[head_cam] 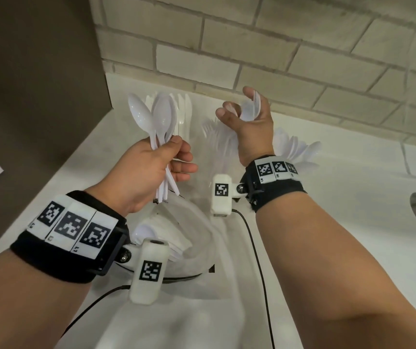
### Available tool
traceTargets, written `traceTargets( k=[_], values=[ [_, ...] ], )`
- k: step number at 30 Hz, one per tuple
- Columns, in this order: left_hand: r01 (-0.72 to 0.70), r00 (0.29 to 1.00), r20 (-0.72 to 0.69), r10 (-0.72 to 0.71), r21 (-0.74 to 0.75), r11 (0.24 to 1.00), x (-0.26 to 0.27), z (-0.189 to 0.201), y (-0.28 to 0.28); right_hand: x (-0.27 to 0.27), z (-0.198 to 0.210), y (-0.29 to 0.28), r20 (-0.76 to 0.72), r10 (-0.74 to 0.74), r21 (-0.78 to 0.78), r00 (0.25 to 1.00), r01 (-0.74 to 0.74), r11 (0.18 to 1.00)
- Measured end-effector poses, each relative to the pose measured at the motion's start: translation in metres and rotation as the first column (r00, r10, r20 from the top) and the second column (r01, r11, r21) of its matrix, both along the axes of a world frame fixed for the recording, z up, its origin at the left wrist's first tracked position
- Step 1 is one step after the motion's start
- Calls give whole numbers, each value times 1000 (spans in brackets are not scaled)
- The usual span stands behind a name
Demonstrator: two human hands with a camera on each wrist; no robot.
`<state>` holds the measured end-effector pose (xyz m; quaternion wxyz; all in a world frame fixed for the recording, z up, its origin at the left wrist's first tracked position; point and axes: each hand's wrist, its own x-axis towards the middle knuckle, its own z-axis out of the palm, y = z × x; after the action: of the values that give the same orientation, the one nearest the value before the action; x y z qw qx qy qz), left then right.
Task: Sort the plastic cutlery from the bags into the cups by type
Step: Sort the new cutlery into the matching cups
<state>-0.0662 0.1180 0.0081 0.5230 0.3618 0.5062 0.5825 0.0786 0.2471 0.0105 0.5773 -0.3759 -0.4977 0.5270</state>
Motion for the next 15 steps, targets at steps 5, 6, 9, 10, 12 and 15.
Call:
traceTargets(
  k=[5, 6, 9, 10, 12, 15],
  values=[
    [18, 1000, -20, -18, -3, 1000, 3, 0, 1, 6, 8, 2, -19, -61, 40, 998, 62, 997],
    [22, 1000, -21, -22, -3, 1000, 3, -1, 2, 7, 11, 2, -2, -98, 39, 995, 98, 994],
    [37, 999, -26, -37, -5, 999, 5, -2, 2, 9, 11, 2, 108, -151, 28, 983, 149, 988],
    [42, 999, -30, -42, -6, 999, 5, -2, 2, 9, 9, 2, 190, -130, 33, 973, 127, 991],
    [54, 998, -45, -54, -8, 999, 6, -2, 2, 7, 1, -1, 354, -72, 38, 933, 62, 997],
    [77, 990, -120, -80, -30, 997, 5, -1, 0, 6, 6, -8, 371, -113, 86, 922, 88, 992]
  ],
)
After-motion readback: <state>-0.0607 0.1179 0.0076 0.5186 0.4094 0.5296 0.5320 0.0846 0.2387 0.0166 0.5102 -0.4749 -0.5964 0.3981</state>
